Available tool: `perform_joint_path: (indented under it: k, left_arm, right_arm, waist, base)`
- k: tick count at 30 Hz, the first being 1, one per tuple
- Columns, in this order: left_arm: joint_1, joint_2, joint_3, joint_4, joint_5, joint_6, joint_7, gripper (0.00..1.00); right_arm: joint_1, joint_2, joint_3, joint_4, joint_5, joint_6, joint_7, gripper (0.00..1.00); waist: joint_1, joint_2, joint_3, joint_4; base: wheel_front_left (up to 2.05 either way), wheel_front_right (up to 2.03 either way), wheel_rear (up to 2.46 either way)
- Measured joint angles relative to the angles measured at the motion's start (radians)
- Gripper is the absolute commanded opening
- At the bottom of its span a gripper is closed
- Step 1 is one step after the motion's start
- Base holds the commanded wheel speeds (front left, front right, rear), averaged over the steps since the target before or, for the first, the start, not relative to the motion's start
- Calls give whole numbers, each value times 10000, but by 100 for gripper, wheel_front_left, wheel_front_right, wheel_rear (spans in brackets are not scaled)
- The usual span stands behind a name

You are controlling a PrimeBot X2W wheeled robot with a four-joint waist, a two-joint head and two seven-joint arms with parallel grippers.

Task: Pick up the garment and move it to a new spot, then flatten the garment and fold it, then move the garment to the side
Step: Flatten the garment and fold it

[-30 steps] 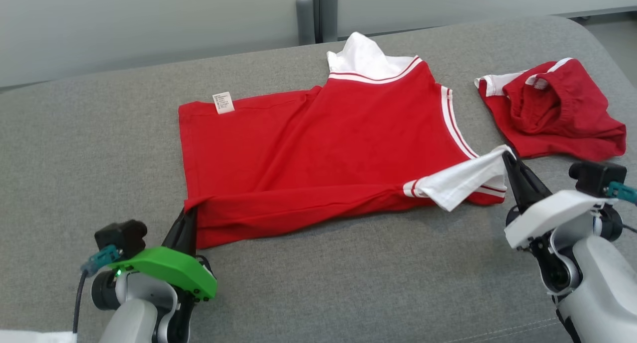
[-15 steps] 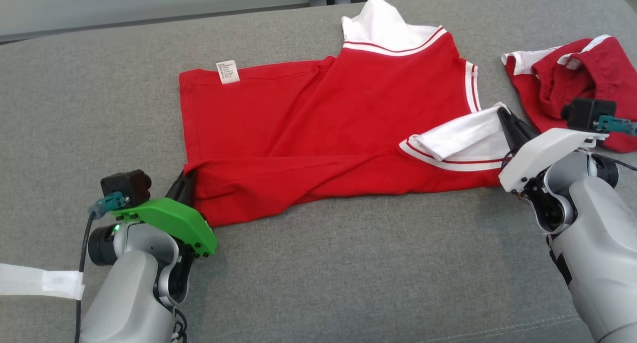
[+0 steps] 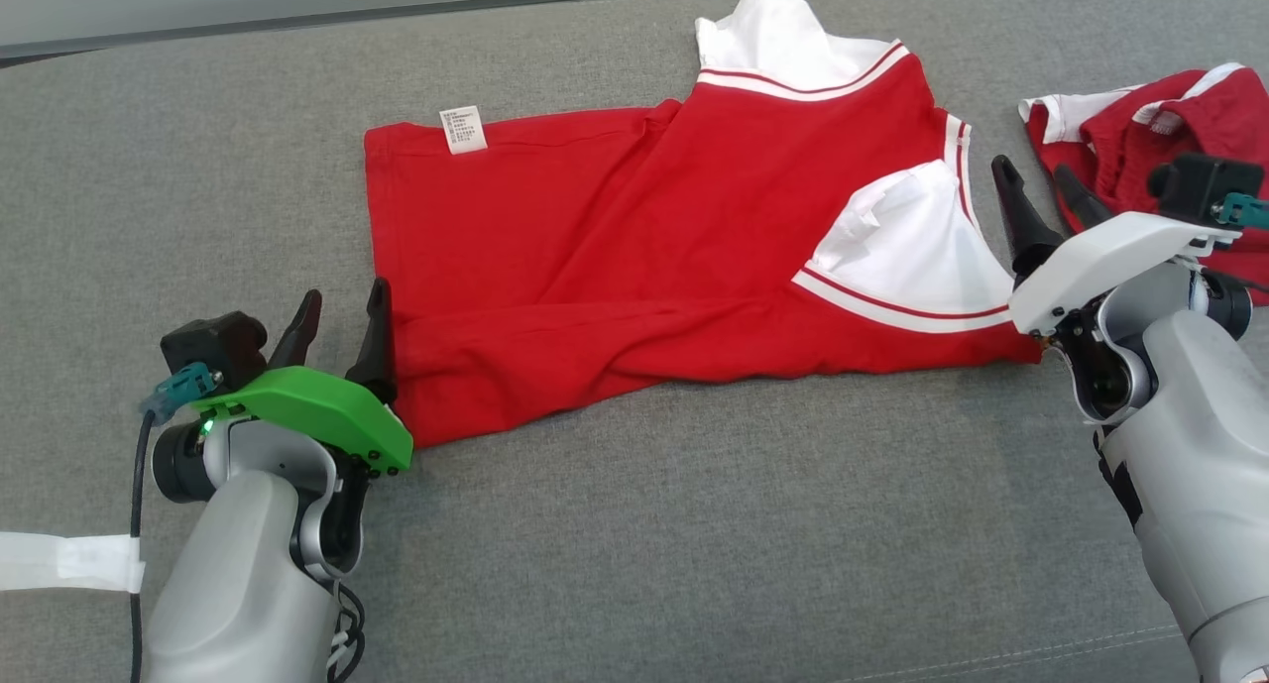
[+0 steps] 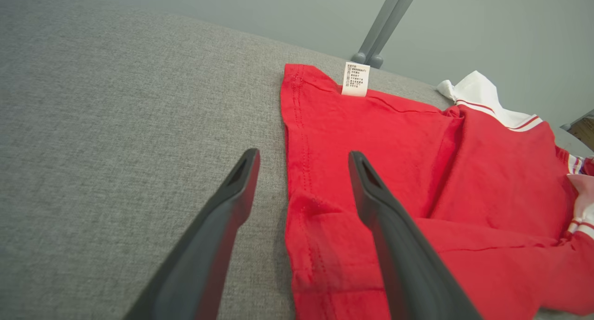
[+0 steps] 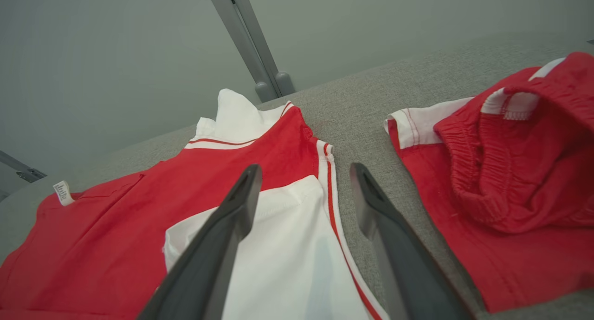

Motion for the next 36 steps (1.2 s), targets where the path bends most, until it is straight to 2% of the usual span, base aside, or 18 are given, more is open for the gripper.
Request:
perform_joint_path:
  k: [6, 15, 19, 26, 36]
  left_arm:
    - [173, -4, 27, -73, -104, -351, -370, 100]
    - [1836, -17, 44, 119, -690, -640, -451, 100]
    - [2189, -130, 21, 151, -1039, -823, -387, 100]
    - [2346, -190, -23, 326, -1290, -828, -81, 100]
    - [2329, -207, 190, 456, -1586, -788, 77, 100]
  right_arm:
    - [-31, -169, 13, 4, -19, 96, -734, 100]
    - [926, -299, -69, -4, 38, 176, -1628, 100]
    - [1443, -86, -56, -31, 144, 180, -1687, 100]
    - [2011, 439, 94, -123, 468, 222, -1699, 100]
    - [2528, 746, 301, -63, 621, 267, -1730, 100]
  waist:
    - [0, 0, -182, -59]
    - [0, 0, -715, -115]
    - [0, 0, -977, -135]
    - [0, 0, -1189, -403]
    - [0, 0, -1052, -912]
  base:
    - [0, 0, 0]
    - [0, 0, 0]
    - [0, 0, 0]
    - [0, 0, 0]
    - [0, 0, 0]
